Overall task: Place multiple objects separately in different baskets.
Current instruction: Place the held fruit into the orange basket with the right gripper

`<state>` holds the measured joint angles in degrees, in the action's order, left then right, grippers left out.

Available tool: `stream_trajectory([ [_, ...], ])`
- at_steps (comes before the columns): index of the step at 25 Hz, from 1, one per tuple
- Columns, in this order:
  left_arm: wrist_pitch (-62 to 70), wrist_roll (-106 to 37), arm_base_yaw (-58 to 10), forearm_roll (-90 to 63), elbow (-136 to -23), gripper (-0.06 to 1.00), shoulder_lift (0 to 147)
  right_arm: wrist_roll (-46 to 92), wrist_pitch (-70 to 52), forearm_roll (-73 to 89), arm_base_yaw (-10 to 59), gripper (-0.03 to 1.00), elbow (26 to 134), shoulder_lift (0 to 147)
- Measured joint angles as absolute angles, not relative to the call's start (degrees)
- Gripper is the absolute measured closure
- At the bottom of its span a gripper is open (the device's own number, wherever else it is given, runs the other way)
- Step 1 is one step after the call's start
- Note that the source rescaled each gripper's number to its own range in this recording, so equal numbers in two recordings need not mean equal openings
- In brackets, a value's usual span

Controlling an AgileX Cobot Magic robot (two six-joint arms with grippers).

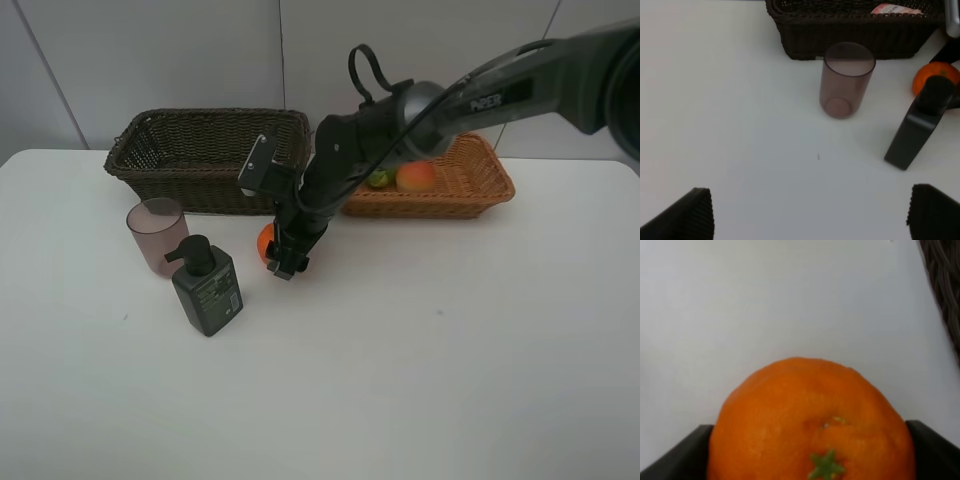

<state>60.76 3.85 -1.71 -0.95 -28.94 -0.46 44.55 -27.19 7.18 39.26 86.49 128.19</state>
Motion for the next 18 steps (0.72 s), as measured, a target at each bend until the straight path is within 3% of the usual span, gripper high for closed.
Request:
stream_trajectory([
  [8, 60.76, 3.85, -1.71, -0.95, -28.94, -0.06, -0.46, 38.14, -35.21, 12.14, 38.51, 0.29, 86.49, 121.39],
  [18, 60.76, 3.85, -1.71, -0.95, -28.94, -0.06, -0.46, -1.70, -49.85, -3.09, 31.08, 0.29, 86.49, 115.27],
])
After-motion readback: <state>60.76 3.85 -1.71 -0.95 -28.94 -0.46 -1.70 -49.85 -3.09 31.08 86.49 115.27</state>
